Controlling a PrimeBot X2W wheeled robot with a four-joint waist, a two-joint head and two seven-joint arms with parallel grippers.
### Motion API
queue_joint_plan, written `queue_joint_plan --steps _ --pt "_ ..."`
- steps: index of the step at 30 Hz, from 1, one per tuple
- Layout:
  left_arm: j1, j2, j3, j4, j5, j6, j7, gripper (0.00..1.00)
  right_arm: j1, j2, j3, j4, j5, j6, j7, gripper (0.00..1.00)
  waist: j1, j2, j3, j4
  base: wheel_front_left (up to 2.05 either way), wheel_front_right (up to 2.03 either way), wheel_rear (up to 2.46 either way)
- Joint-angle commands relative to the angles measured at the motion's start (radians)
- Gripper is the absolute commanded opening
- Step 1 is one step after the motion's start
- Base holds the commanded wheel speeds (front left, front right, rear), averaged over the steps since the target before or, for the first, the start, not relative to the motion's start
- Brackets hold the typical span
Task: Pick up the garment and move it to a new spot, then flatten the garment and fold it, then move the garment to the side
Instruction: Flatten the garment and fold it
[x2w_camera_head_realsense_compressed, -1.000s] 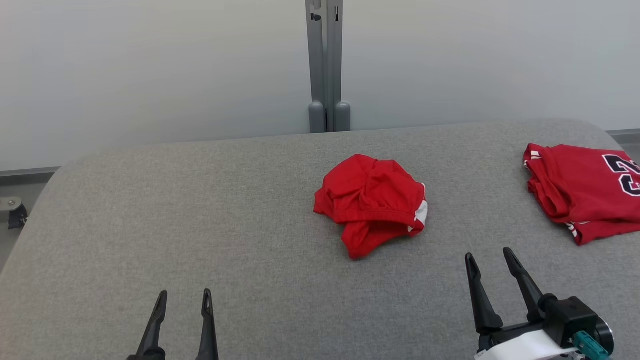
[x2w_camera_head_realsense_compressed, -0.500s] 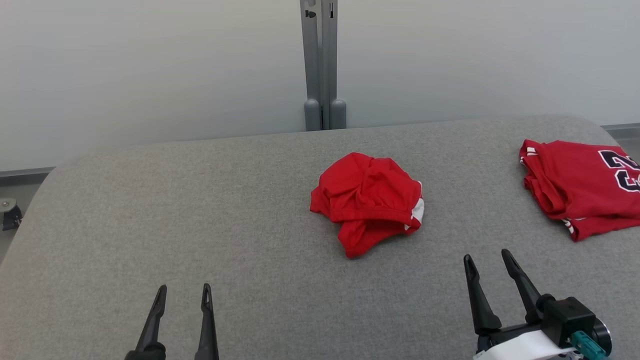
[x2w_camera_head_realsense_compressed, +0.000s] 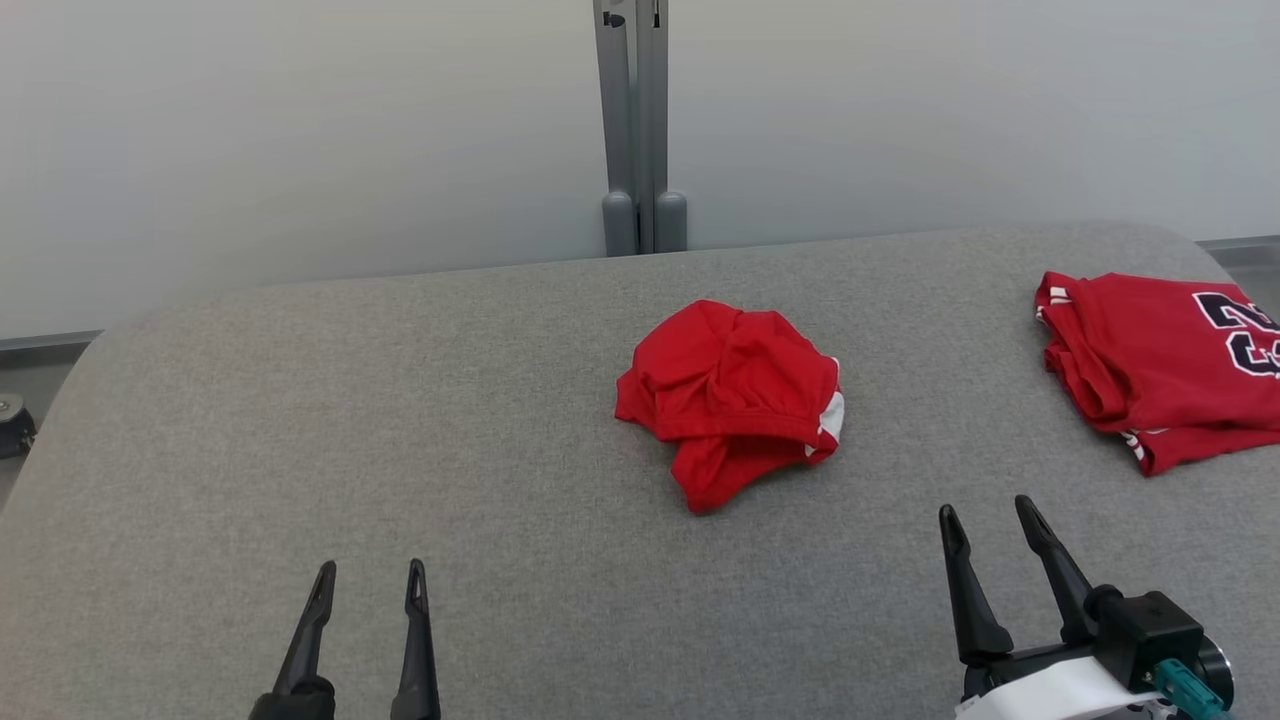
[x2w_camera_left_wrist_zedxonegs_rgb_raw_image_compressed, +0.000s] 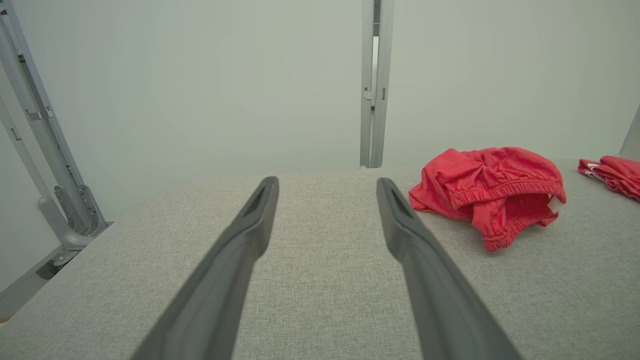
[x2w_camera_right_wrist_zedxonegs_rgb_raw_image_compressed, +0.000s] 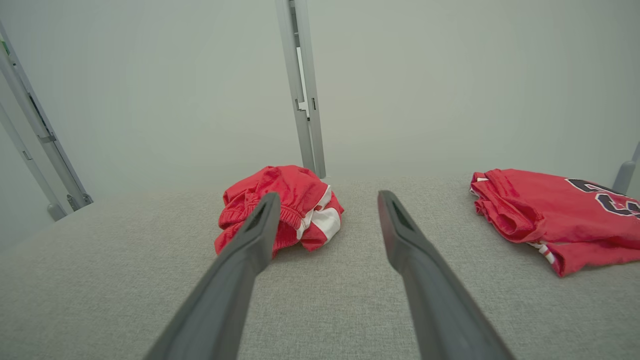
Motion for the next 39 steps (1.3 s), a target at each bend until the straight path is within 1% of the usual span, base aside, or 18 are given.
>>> queue_joint_plan --steps 1,22,26,30,34,39 --pt "-0.014 0.001 0.000 0.001 0.007 -0.001 0.000 1.00 -0.010 -0.003 -0.003 0.002 0.000 0.000 -0.002 1.00 0.0000 0.0000 0.001 -0.001 0.00 0.00 0.00" --pt "-0.015 0.001 -0.013 0.003 0.019 -0.009 0.000 1.00 -0.004 -0.003 -0.014 -0.007 0.010 0.000 -0.002 1.00 0.0000 0.0000 0.009 -0.004 0.00 0.00 0.00" --pt "-0.033 0.001 -0.028 0.018 0.028 -0.031 0.000 1.00 -0.013 -0.003 -0.010 -0.008 0.007 0.000 -0.002 1.00 0.0000 0.0000 0.021 -0.012 0.00 0.00 0.00" --pt "-0.058 0.001 -0.061 0.056 0.043 -0.064 0.000 1.00 -0.033 -0.003 -0.005 -0.007 -0.004 0.000 -0.002 1.00 0.0000 0.0000 0.044 -0.039 0.00 0.00 0.00" --pt "-0.120 0.003 -0.112 0.131 0.072 -0.109 0.000 1.00 -0.052 -0.003 -0.001 -0.014 -0.017 0.000 -0.002 1.00 0.0000 0.0000 0.079 -0.075 0.00 0.00 0.00" --pt "-0.221 0.003 -0.172 0.222 0.060 -0.140 0.000 1.00 -0.074 -0.004 -0.006 -0.027 -0.025 0.000 -0.002 1.00 0.0000 0.0000 0.152 -0.115 0.00 0.00 0.00"
